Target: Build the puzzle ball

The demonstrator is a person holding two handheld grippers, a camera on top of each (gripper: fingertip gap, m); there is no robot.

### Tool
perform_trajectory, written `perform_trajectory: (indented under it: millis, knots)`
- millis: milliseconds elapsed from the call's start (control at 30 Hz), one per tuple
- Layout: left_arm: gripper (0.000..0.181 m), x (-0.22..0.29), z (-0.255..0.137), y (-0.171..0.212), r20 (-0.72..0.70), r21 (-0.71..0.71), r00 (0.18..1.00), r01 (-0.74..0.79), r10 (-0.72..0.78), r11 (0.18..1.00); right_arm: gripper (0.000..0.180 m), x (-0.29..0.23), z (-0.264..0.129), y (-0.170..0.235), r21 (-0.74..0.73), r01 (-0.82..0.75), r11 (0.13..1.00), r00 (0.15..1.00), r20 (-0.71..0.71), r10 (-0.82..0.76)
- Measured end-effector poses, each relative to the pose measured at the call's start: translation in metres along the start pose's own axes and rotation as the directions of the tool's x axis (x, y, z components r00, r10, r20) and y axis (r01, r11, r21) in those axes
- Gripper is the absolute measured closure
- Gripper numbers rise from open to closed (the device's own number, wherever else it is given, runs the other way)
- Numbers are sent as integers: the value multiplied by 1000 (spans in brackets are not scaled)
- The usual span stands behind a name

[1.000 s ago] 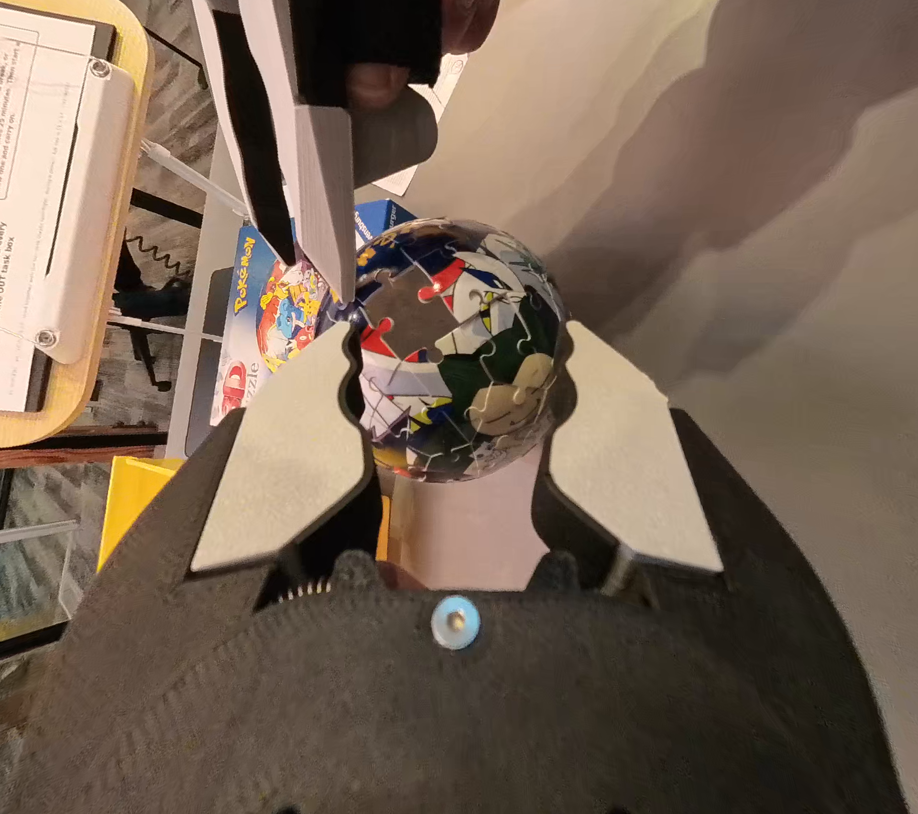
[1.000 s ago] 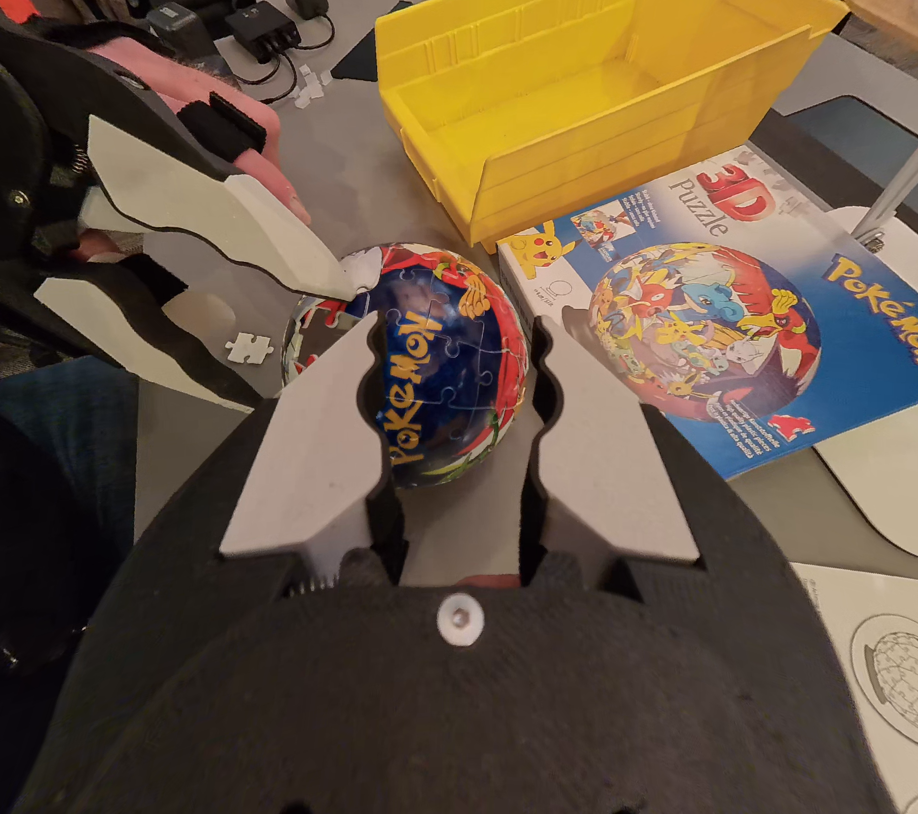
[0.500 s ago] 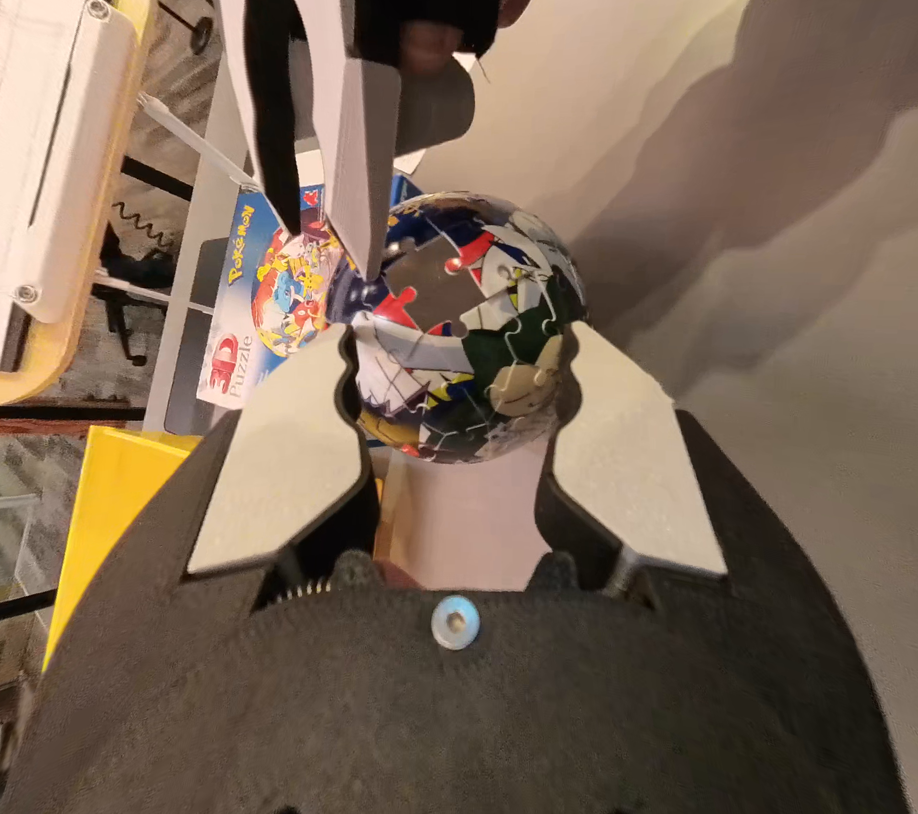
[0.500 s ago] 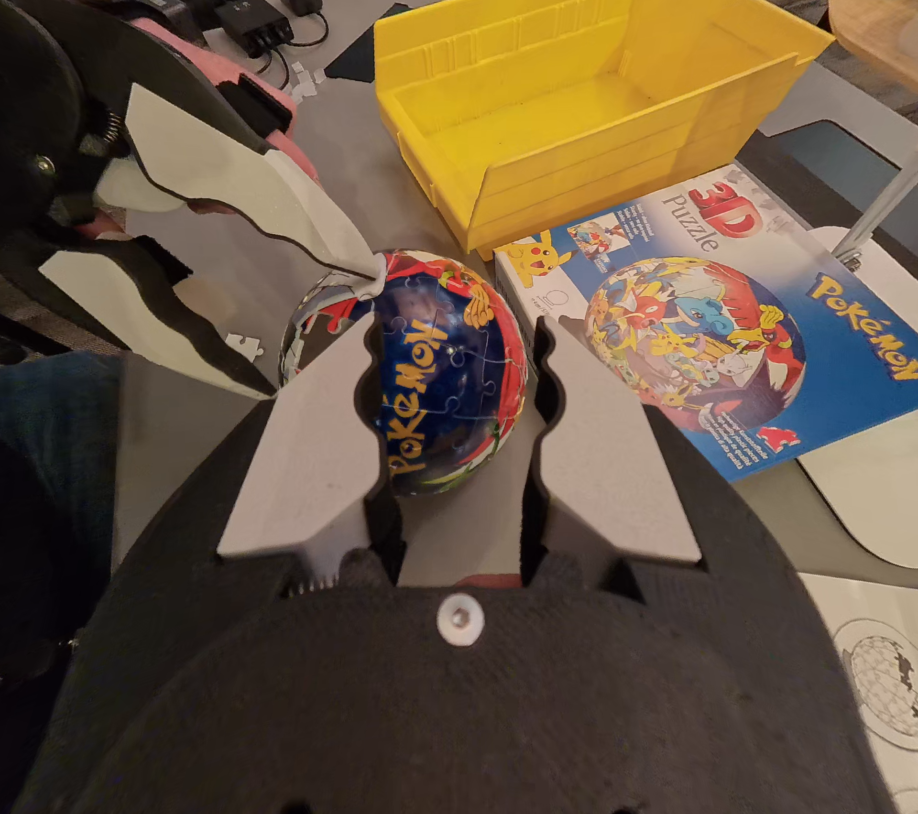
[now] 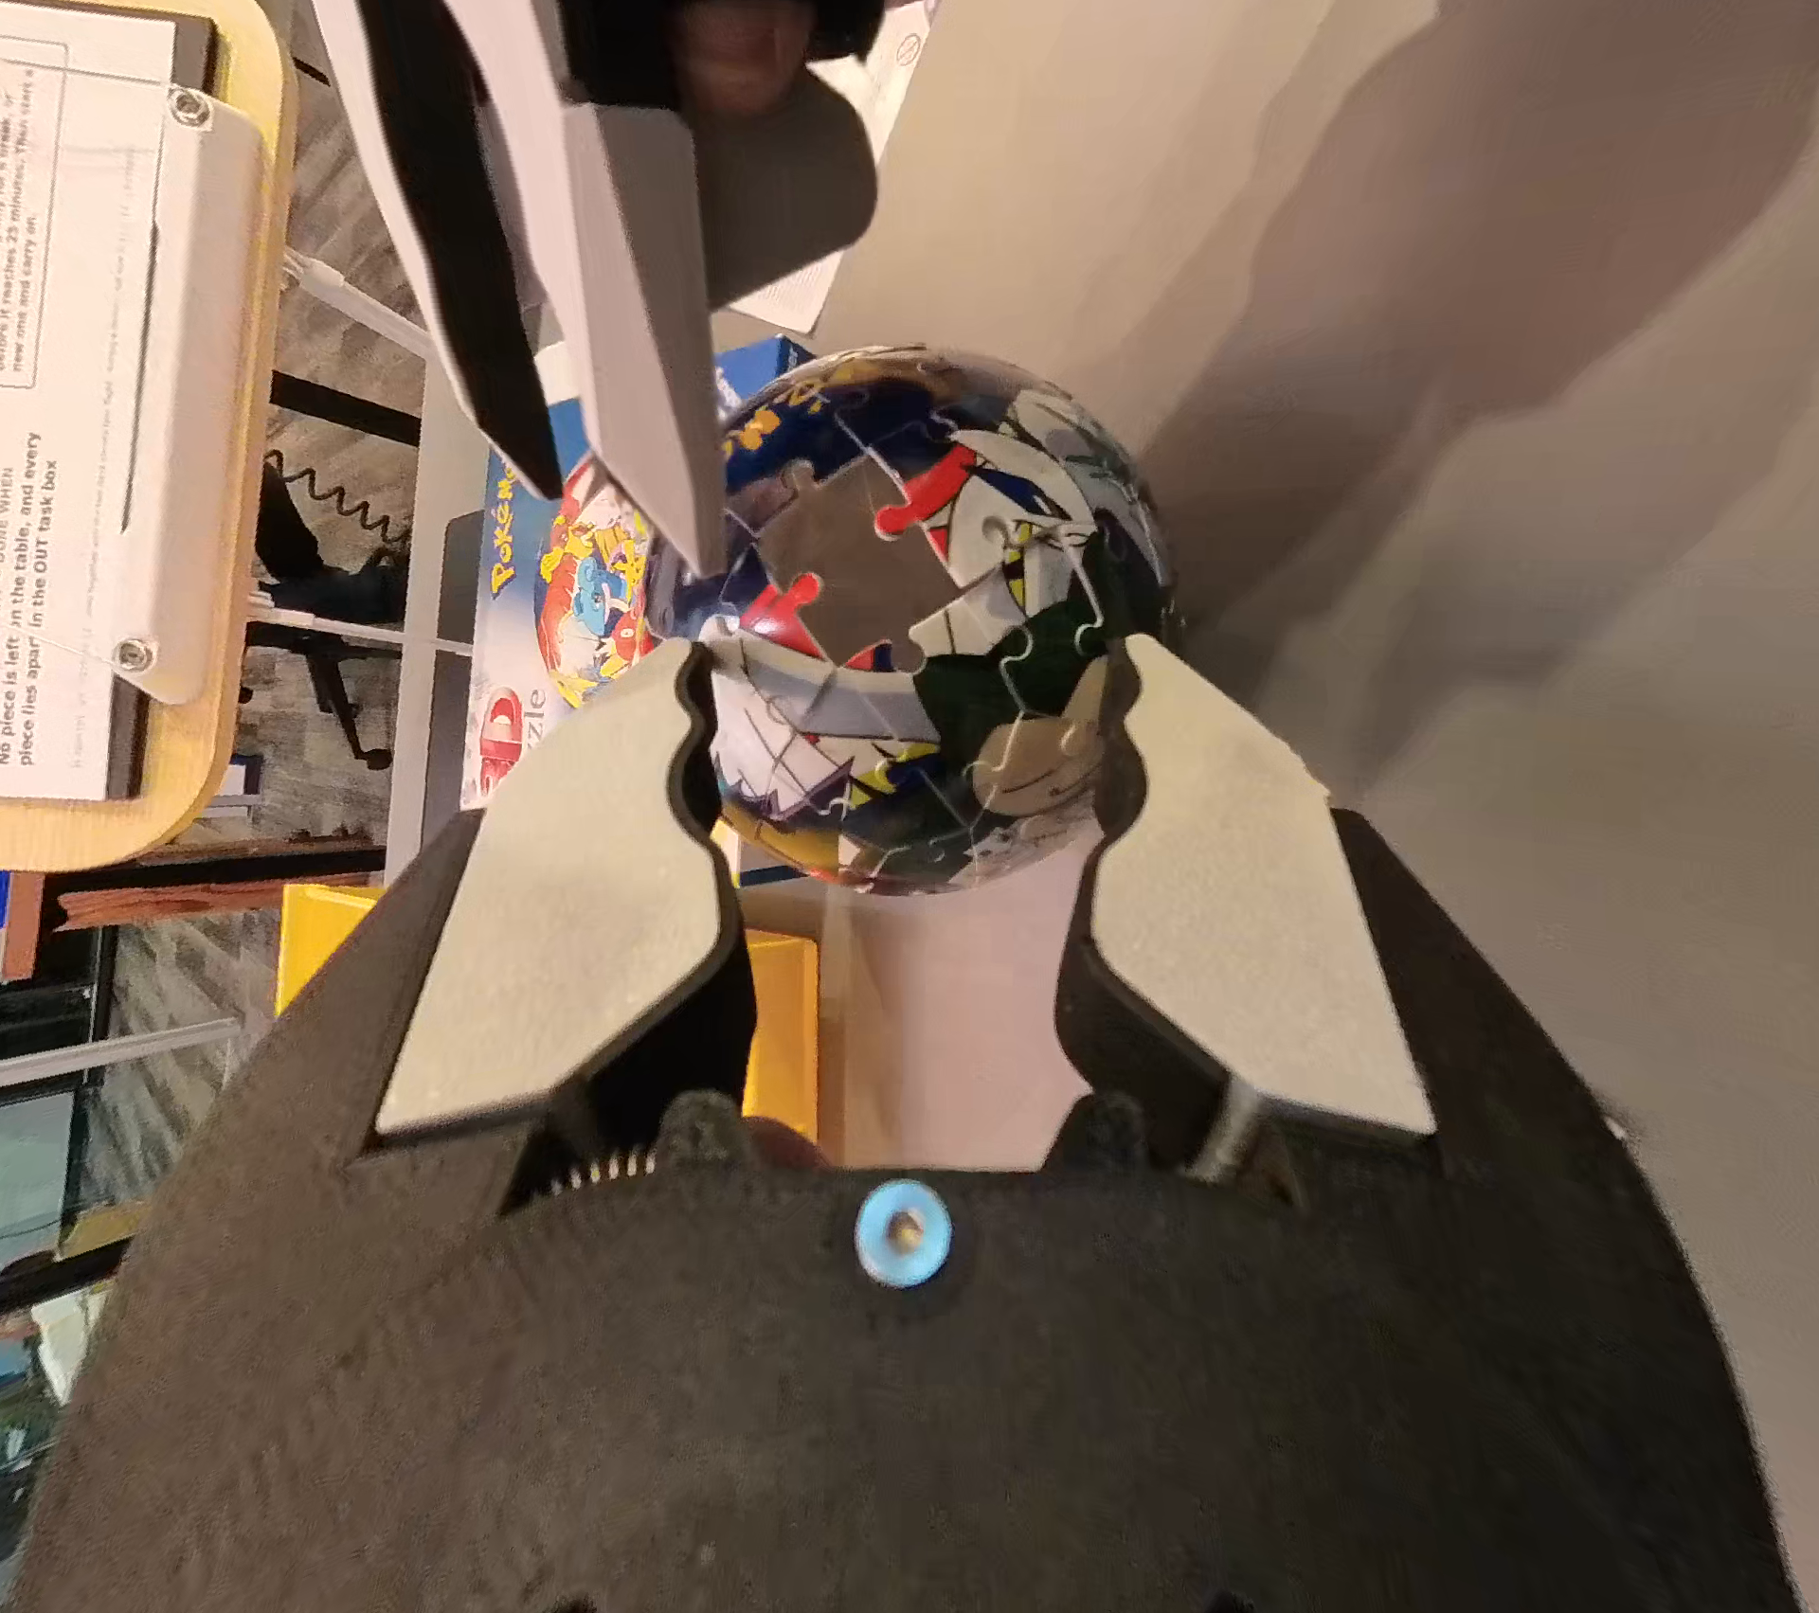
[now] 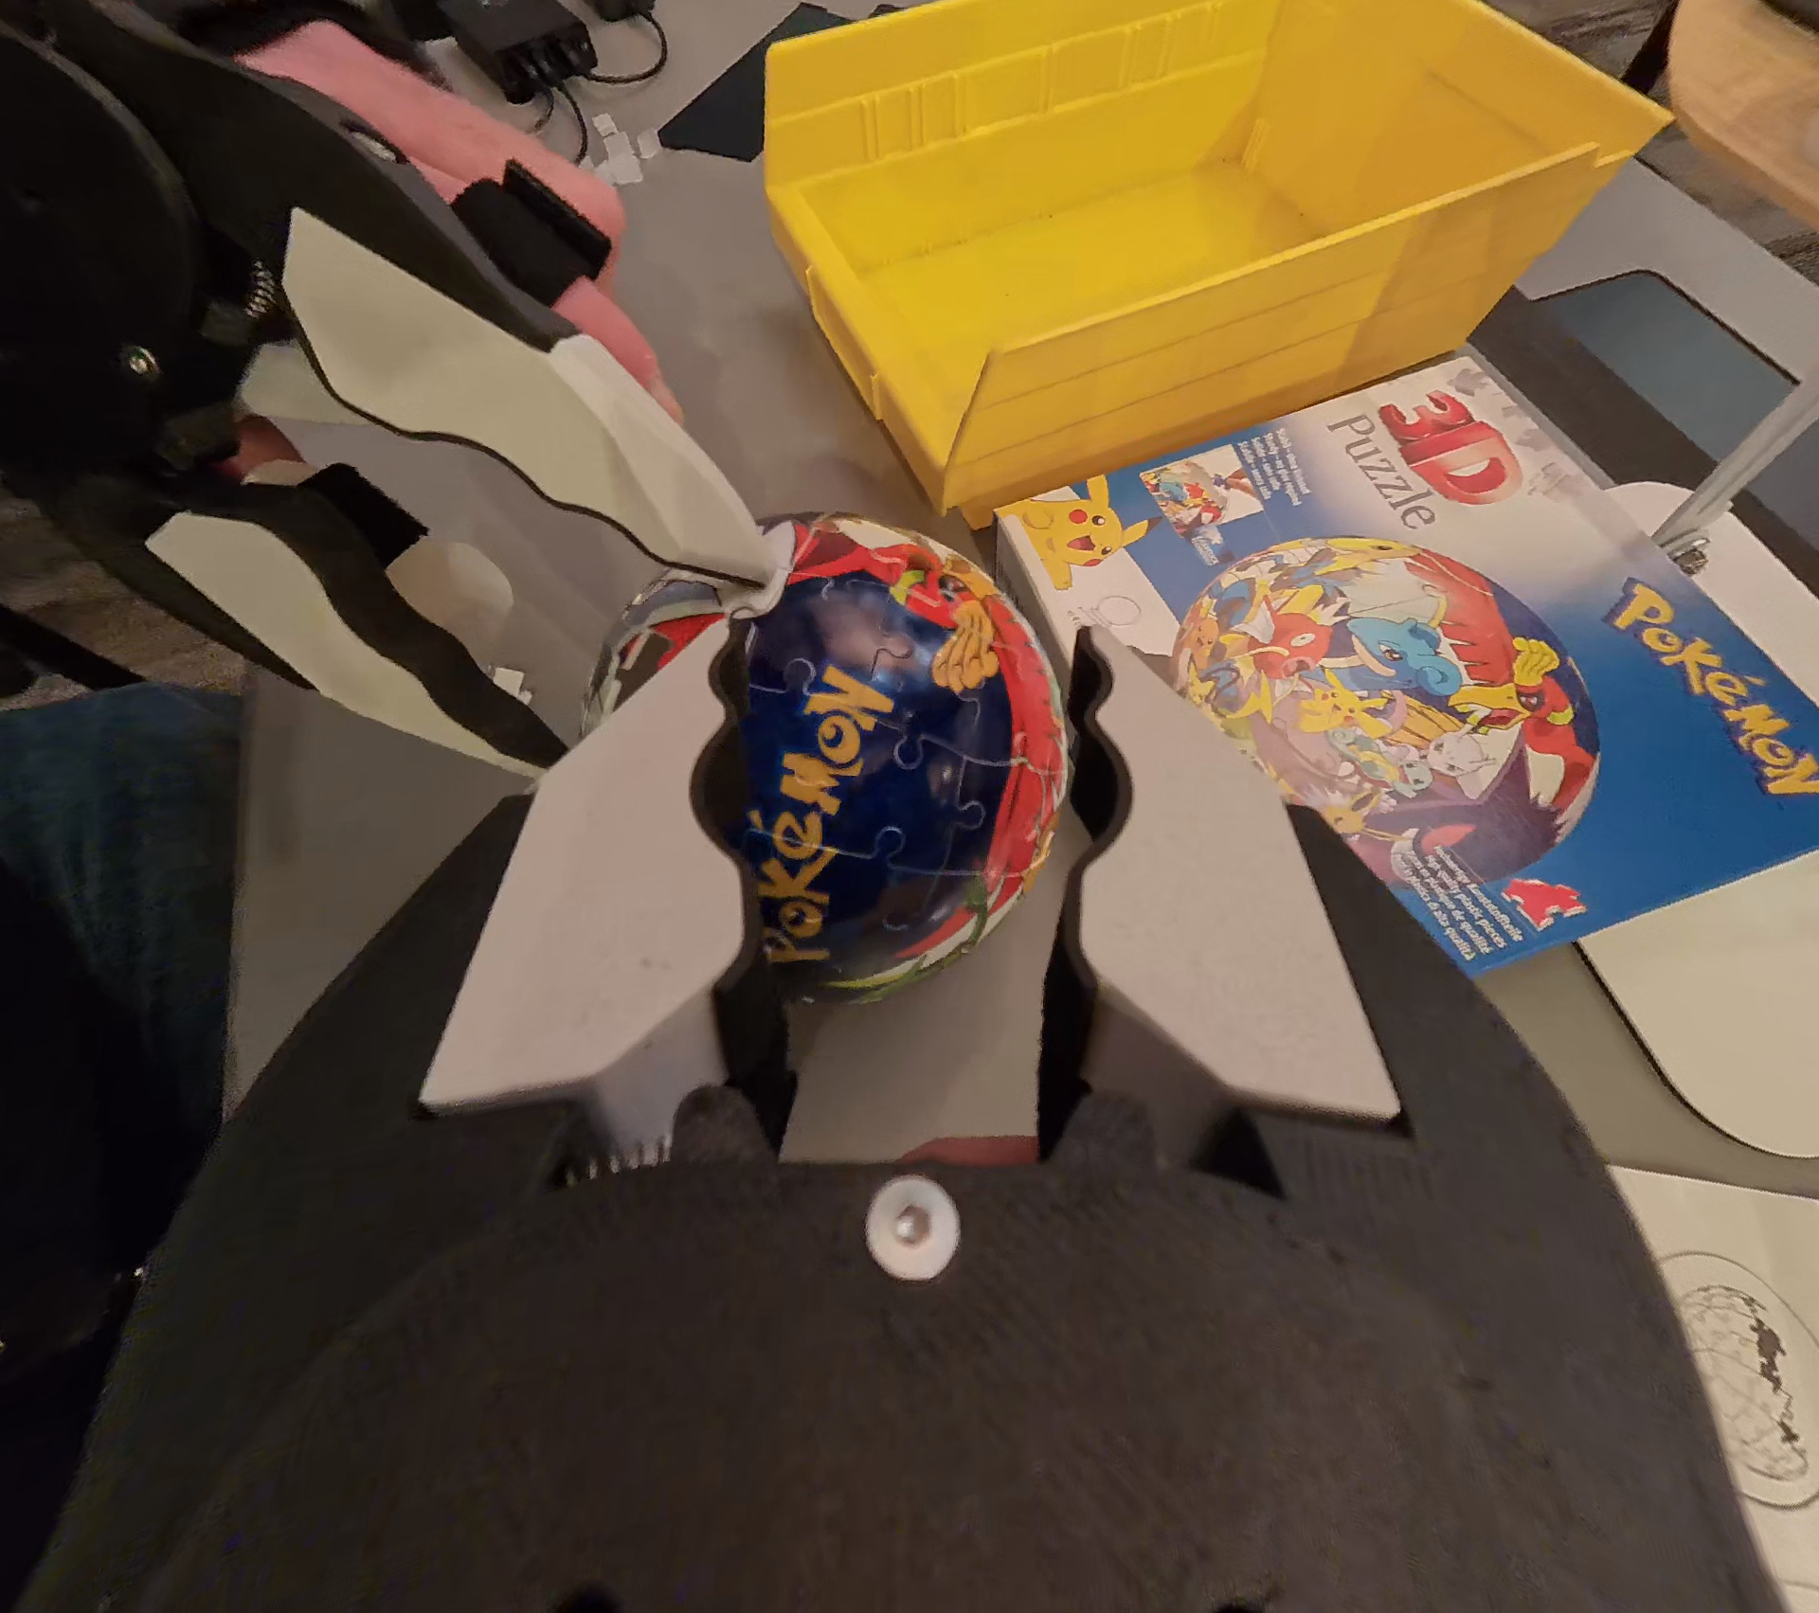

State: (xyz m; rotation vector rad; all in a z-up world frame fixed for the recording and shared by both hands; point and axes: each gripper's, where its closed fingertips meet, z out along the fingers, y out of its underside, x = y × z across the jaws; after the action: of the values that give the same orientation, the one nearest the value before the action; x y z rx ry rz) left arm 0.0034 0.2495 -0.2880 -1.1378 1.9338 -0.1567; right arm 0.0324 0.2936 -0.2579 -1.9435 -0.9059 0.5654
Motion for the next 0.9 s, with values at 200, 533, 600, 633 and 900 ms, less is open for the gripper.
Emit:
perform_trajectory:
  millis: [200, 533, 600, 633, 900]
  knots:
    - [106, 0, 2, 0, -7, -11, 1000, -26, 26, 1000, 114, 1, 1, 3, -14, 2, 1000, 1000, -15, -2]
    - [105, 0, 3, -1, -12, -26, 998, -59, 58, 998, 119, 1, -1, 4, -9, -5, 1000, 1000, -10, 5]
    - [105, -1, 3, -2, -3, -15, 999, -40, 40, 999, 118, 3, -4, 1, 8, -34, 999, 999, 3, 34]
    - [104, -1, 2, -3, -10, -5, 1000, -12, 12, 1000, 119, 6, -7, 0, 21, -45, 999, 999, 7, 45]
    - [86, -10, -16, 5, -67, 117, 908, 419, -414, 900, 95, 5, -30, 20, 15, -166, 986, 940, 306, 153]
